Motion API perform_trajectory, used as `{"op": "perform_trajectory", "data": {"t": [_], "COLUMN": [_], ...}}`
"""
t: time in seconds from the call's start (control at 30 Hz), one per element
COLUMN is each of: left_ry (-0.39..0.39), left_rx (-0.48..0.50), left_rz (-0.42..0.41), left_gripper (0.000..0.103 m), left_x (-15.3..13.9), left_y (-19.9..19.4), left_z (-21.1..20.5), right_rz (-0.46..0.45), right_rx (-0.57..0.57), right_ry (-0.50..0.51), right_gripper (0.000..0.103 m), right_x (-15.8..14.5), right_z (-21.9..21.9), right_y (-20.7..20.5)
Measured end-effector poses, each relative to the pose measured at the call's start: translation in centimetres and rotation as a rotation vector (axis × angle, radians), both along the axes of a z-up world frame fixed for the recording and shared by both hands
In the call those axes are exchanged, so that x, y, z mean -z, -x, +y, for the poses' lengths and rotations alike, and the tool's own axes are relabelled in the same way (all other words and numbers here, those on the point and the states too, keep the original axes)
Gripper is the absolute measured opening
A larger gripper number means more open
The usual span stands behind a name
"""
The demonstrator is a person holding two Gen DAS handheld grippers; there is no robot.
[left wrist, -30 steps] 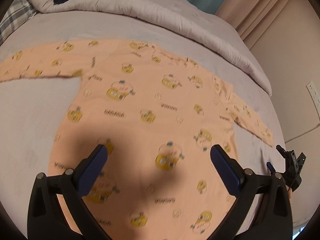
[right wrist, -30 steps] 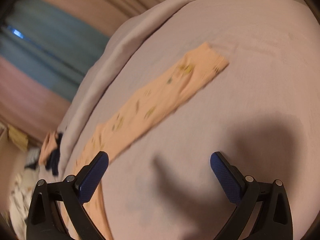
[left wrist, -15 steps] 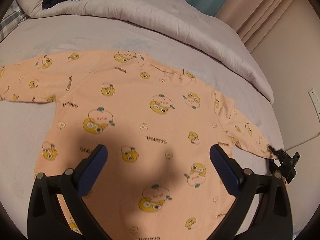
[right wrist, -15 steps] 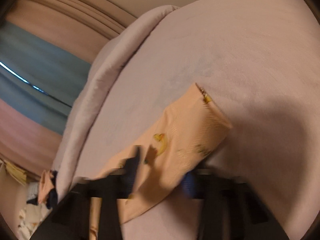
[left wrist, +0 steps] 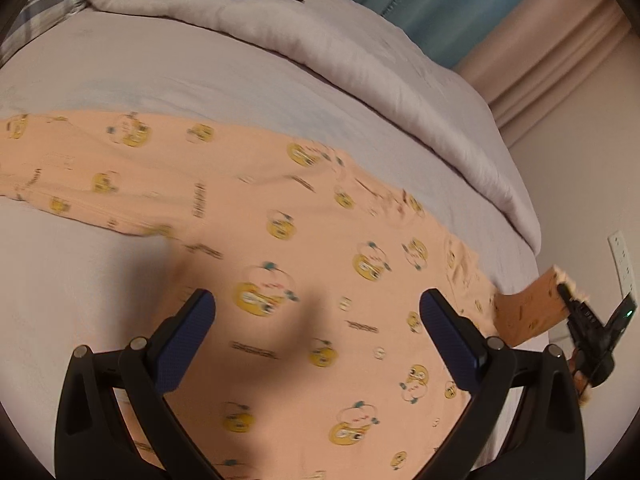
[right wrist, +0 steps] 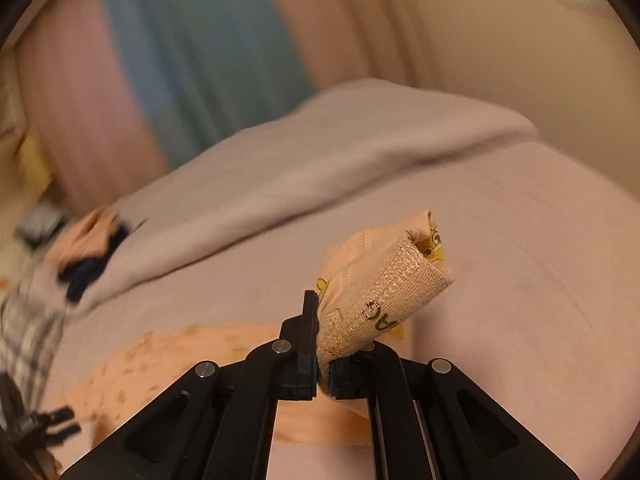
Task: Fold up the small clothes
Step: 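Fold the held sleeve across the shirt body and open the right gripper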
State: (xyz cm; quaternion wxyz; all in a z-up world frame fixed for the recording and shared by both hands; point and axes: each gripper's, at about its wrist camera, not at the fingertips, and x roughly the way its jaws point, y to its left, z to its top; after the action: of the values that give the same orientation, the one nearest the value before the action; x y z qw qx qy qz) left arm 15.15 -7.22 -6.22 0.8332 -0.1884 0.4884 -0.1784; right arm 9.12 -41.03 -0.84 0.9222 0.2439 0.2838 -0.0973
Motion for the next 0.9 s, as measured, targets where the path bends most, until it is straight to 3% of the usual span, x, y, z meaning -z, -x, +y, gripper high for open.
{"op": "perform_trajectory", "data": {"t": [0.1, 0.23, 0.37, 0.6, 0.67, 0.7, 0.77, 0.9], "left_ry": [0.016, 0.027, 0.028, 0.016, 0.010, 0.005, 0.000, 0.016], "left_rx": [-0.034, -0.088, -0.123, -0.184, -0.195, -0.200, -0.205, -0.189], "left_rz": [-0.002, 0.002, 0.014, 0.042, 0.043, 0.043, 0.046, 0.021], "left_gripper": [0.102, 0.102, 0.102, 0.102, 0.102, 0.102, 0.102, 0.102], "left_x": [-0.2, 0.1, 0.6, 1.8, 1.9, 1.9, 1.9, 1.2], "left_y": [-0.2, -0.4, -0.4, -0.5, -0.5, -0.5, -0.7, -0.9], "left_z": [2.3, 5.9, 8.5, 12.3, 12.9, 13.1, 13.4, 13.1], "right_rz": [-0.004, 0.014, 0.043, 0.087, 0.133, 0.126, 0.134, 0.124], "right_rx": [-0.111, -0.249, -0.371, -0.532, -0.580, -0.630, -0.687, -0.764], "right_ry": [0.110, 0.271, 0.389, 0.547, 0.535, 0.487, 0.465, 0.352], "right_gripper": [0.005, 0.005, 0.005, 0.006, 0.007, 0.010, 0.047, 0.051], "right_x": [-2.3, -3.0, -1.3, 3.0, 4.4, 4.8, 5.3, 4.6], "right_z": [6.4, 15.0, 22.4, 31.7, 33.3, 33.9, 34.8, 33.3], "right_y": [-3.0, -7.5, -10.8, -12.2, -12.7, -12.9, -13.0, -11.8]}}
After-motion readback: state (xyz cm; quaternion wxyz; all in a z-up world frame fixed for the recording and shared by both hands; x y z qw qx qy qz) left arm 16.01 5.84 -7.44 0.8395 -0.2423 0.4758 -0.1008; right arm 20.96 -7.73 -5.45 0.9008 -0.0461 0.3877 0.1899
